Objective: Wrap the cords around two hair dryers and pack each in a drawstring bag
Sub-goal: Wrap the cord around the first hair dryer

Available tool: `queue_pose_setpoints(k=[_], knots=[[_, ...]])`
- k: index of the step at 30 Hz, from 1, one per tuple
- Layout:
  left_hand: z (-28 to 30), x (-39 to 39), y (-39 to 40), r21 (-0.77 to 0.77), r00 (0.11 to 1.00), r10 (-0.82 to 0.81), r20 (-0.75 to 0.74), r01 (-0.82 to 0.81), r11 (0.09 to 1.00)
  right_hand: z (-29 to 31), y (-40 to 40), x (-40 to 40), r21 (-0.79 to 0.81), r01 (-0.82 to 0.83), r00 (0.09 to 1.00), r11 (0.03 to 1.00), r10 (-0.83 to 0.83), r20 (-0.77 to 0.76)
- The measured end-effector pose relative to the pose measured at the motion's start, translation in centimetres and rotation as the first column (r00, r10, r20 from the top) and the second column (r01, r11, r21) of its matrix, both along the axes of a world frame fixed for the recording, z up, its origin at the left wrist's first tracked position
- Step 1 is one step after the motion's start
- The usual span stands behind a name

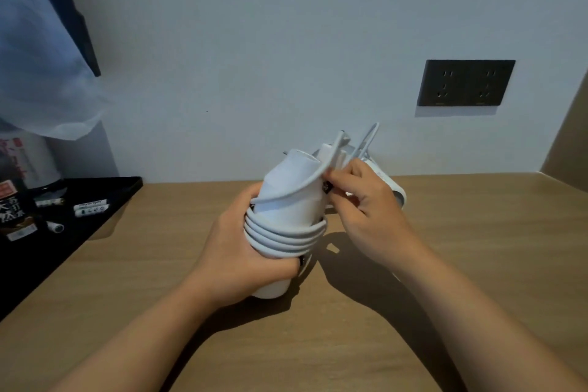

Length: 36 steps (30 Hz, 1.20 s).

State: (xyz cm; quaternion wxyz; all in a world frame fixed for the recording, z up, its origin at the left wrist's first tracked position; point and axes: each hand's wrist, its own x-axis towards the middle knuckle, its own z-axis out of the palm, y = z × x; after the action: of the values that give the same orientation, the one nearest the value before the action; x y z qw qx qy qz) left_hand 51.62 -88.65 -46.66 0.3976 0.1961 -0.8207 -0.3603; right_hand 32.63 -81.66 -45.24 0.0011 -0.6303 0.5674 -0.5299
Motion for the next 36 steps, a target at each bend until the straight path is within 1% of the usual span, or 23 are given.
queue_pose_setpoints(k=[3,6,8,11,13,14,16,18,19,20,21,22,23,24,26,28,30,32,36], knots=[[0.0,-0.1,-0.1,0.134,0.997,-0.012,-0.078,0.022,0.991,0.0,0.2,0.1,-0.102,0.031,0.999,0.994,-0.034,-0.028],[0.0,0.0,-0.2,0.185,0.994,-0.037,-0.102,0.055,0.981,-0.2,-0.1,0.1,-0.169,0.091,0.988,0.981,-0.110,-0.109],[0.0,0.0,-0.2,0.196,0.993,-0.051,-0.105,0.071,0.978,-0.3,-0.2,0.0,-0.171,0.108,0.972,0.979,-0.141,-0.189],[0.0,0.1,-0.1,0.203,0.991,-0.058,-0.125,0.083,0.976,-0.1,0.0,0.1,-0.172,0.107,0.959,0.979,-0.147,-0.244],[0.0,0.2,-0.2,0.182,0.993,-0.054,-0.102,0.072,0.981,-0.2,0.0,0.3,-0.141,0.094,0.958,0.985,-0.128,-0.255],[0.0,0.2,-0.4,0.167,0.995,-0.049,-0.085,0.063,0.984,-0.2,-0.1,0.4,-0.099,0.092,0.966,0.991,-0.113,-0.232],[0.0,0.3,-0.7,0.132,0.998,-0.035,-0.055,0.042,0.990,-0.1,-0.1,0.7,0.008,0.070,0.989,0.998,-0.068,-0.134],[0.1,0.4,-0.9,0.087,0.999,-0.007,-0.041,0.011,0.996,0.0,0.0,0.8,0.086,0.011,1.000,0.996,-0.011,0.001],[0.1,0.5,-1.1,0.048,0.999,0.017,-0.035,-0.015,0.999,0.3,0.1,0.9,0.096,-0.017,0.995,0.995,0.007,0.099],[0.2,0.7,-1.3,-0.008,0.999,0.044,-0.022,-0.044,0.999,0.5,0.2,0.9,0.079,-0.050,0.971,0.996,0.030,0.236],[0.2,0.9,-1.6,-0.080,0.997,0.073,0.001,-0.073,0.994,0.8,0.3,0.9,0.047,-0.073,0.915,0.996,0.049,0.401],[0.3,1.1,-1.9,-0.165,0.994,0.103,0.033,-0.096,0.982,1.2,0.4,0.8,0.018,-0.085,0.823,0.996,0.060,0.565],[0.3,1.3,-2.2,-0.249,0.988,0.137,0.072,-0.115,0.962,1.5,0.4,0.6,0.005,-0.101,0.717,0.995,0.070,0.693],[0.3,1.5,-2.4,-0.314,0.978,0.174,0.115,-0.130,0.941,1.6,0.4,0.4,0.013,-0.122,0.634,0.992,0.068,0.770],[0.6,1.8,-2.6,-0.390,0.956,0.219,0.195,-0.130,0.912,1.6,0.4,0.3,0.085,-0.179,0.534,0.980,0.024,0.845],[1.1,2.0,-2.4,-0.467,0.940,0.226,0.257,-0.084,0.880,1.3,0.3,0.2,0.165,-0.222,0.480,0.961,-0.040,0.876],[1.5,1.9,-2.0,-0.530,0.924,0.225,0.310,-0.028,0.848,0.9,0.2,0.0,0.239,-0.252,0.503,0.938,-0.084,0.860],[1.4,1.7,-1.5,-0.554,0.911,0.232,0.340,-0.005,0.833,0.3,0.0,-0.3,0.283,-0.244,0.532,0.928,-0.116,0.839],[0.8,1.5,-1.8,-0.559,0.919,0.197,0.342,0.031,0.828,-0.7,-0.3,-0.7,0.329,-0.177,0.503,0.927,-0.202,0.840]])
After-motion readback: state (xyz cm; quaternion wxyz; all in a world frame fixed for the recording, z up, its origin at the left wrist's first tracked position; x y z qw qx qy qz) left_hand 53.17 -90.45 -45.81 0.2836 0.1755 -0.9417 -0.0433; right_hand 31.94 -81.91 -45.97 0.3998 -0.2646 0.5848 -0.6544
